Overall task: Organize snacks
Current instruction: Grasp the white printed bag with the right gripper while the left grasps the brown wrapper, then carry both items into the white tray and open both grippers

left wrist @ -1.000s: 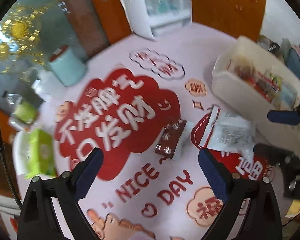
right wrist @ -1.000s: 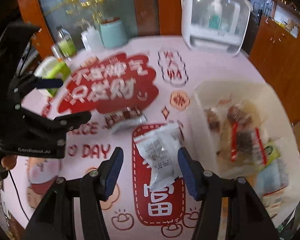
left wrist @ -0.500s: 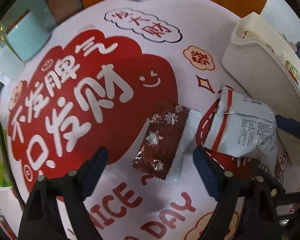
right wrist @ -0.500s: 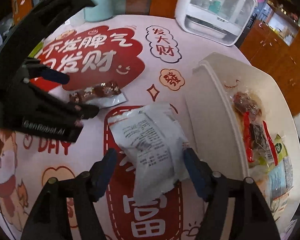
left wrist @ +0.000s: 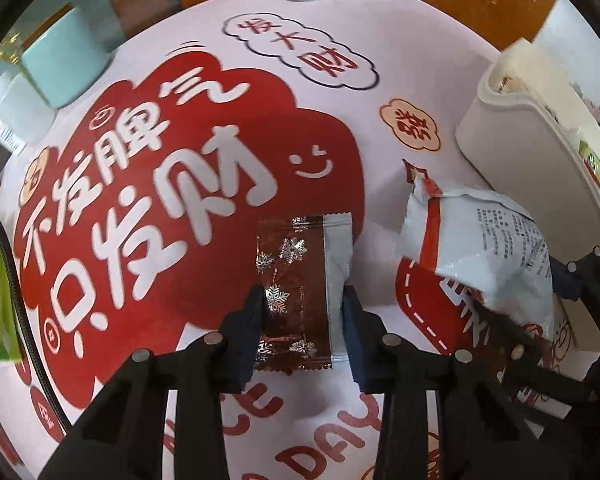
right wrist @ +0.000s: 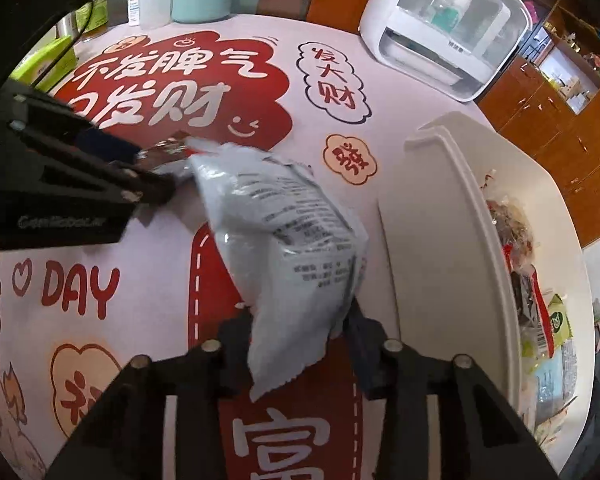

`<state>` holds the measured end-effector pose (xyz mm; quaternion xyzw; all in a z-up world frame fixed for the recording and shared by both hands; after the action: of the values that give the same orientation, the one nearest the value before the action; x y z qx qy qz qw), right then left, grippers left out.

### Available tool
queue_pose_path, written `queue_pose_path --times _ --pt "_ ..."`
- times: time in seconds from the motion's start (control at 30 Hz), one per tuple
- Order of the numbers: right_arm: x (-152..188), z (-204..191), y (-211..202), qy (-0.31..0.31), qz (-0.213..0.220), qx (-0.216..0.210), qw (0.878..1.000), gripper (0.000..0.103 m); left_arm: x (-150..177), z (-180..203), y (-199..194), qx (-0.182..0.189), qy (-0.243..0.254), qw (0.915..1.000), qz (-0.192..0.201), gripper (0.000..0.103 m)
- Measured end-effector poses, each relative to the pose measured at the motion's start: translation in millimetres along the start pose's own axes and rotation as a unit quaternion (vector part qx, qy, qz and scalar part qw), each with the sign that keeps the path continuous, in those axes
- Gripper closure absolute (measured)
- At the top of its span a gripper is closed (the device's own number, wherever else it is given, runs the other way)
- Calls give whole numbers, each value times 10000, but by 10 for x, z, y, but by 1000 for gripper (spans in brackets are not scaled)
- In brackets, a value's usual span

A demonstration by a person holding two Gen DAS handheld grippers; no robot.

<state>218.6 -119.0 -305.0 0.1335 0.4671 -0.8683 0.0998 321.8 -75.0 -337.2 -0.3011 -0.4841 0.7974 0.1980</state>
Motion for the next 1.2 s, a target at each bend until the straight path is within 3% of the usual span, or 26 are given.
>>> queue_pose_path --times 0.13,0.33,0.6,0.9,1.2 --pt "-15 45 -84 317 0 -332 9989 78 73 -34 -234 55 -293 9992 282 69" --pt "6 105 -454 595 204 -771 9950 78 224 15 -766 26 -519 9959 747 69" --pt "95 435 -1141 885 613 -1249 9863 78 542 412 -1504 -118 -704 9900 1215 70" --pt "262 1190 -1646 1347 1098 -1565 9723 78 631 1314 -1804 45 -912 9848 1477 69" --pt "427 2319 -1798 1671 1602 -1322 9638 78 111 2447 -1707 165 -622 9824 1756 69"
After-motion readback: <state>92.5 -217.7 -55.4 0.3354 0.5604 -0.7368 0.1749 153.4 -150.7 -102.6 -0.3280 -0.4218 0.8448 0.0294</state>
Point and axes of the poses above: each gripper's, at about its wrist camera, not at the fingertips, and y roughly the way its jaws point, z to its right, x to its underside, the point moved 8 cm from there along y, roughly the way its jaws point, and after that the axes turned 14 degrees about x, right-handed, at the moved point
